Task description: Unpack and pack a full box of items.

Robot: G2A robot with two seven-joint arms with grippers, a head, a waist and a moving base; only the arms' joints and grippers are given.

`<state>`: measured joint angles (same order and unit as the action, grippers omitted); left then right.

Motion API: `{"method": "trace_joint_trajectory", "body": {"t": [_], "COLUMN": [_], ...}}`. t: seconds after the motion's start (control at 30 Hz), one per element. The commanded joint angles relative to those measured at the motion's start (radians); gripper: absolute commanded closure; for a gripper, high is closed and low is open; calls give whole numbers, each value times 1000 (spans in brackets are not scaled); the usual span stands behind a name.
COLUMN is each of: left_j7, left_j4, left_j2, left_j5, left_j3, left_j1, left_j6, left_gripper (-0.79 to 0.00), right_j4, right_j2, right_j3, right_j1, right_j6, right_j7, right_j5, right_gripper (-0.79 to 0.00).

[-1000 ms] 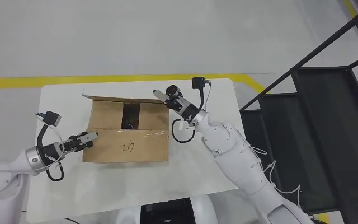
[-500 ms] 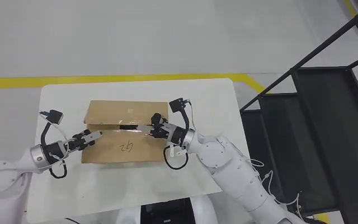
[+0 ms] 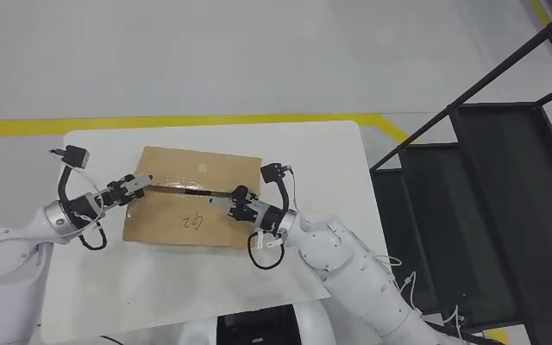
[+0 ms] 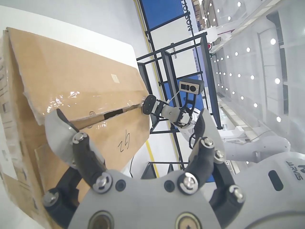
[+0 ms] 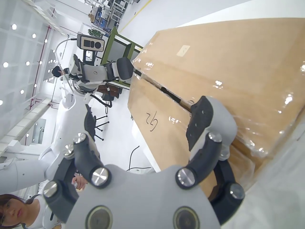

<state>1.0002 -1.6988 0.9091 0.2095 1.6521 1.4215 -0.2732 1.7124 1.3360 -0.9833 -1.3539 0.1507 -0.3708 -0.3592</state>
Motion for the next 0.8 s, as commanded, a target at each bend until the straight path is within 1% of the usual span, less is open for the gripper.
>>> {"method": "trace_joint_trajectory", "body": {"t": [0.0, 0.07, 0.13, 0.23, 0.37, 0.5, 0.63, 0.77], "left_j7": [-18, -41, -42, 31, 75, 71, 30, 4], "left_j4": [23, 36, 38, 32, 17, 20, 65, 119], "left_j2": [2, 4, 5, 2, -3, -6, -4, 0], "left_j5": [-1, 8, 39, 112, 154, 120, 54, 31], "left_j3": [-17, -24, -29, -20, 12, 16, -21, -66], "left_j1": [-20, -35, -43, -48, -38, -38, -67, -105], "left_j6": [1, 4, 7, 34, 55, 50, 36, 26], "left_gripper": [-785, -785, -785, -785, -785, -785, -785, -785], "right_j4": [-3, -11, -18, -27, -34, -29, -18, 6], "right_j2": [0, 0, 1, 2, 4, 5, 6, 5], "right_j3": [0, -1, 1, 6, 11, 15, 16, 11], "right_j1": [-2, -3, -7, -10, -11, -12, -10, -5], "right_j6": [-2, -5, -14, -27, -23, -21, -14, -7], "right_j7": [7, 12, 24, 39, 49, 60, 70, 69], "right_j5": [-2, -7, -5, -6, -5, -7, -9, -22], "right_gripper": [-785, -785, -785, -785, -785, -785, -785, -785]}}
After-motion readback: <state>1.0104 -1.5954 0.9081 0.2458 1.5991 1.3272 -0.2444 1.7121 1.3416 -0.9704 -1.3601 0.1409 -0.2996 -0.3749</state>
